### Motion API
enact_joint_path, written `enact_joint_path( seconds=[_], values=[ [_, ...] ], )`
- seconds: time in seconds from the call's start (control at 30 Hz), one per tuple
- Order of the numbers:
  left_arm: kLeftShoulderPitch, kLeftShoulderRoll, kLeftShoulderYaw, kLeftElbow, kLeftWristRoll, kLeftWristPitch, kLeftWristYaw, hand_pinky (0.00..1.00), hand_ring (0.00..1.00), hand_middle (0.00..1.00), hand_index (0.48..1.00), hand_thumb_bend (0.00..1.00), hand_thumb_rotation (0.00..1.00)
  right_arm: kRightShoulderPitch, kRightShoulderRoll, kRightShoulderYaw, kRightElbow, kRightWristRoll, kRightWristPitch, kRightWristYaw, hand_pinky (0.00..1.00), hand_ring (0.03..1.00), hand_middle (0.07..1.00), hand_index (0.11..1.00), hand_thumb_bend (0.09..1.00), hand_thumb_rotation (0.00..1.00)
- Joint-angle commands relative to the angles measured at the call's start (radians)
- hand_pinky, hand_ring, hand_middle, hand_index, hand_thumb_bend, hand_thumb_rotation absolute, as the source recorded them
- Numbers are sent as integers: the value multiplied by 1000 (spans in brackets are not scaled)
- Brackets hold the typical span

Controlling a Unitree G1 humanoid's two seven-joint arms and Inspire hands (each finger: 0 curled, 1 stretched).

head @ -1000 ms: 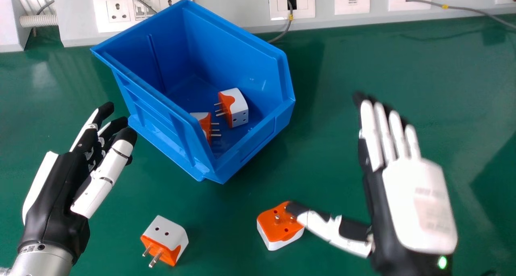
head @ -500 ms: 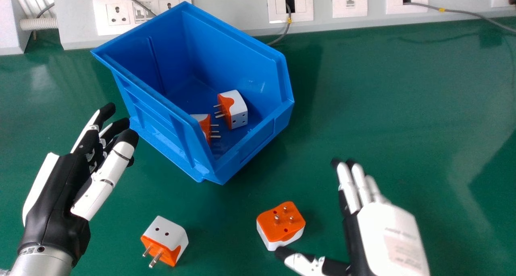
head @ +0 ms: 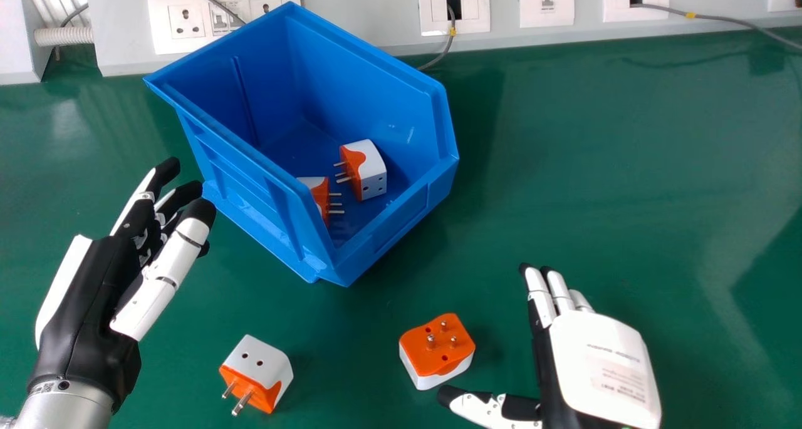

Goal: Pick all objects and put in blue box

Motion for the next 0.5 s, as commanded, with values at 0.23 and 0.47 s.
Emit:
enact_joint_path(
  seconds=[0.23,0.47],
  values=[
    [-15,18,9,-22,-10,-8,-14,826,903,926,961,484,693,-62,56,52,31,16,50,44,828,894,934,902,714,588],
    [-17,14,8,-28,-9,0,-13,826,903,927,963,482,693,-90,58,82,45,19,76,69,834,887,926,889,715,572]
  ],
)
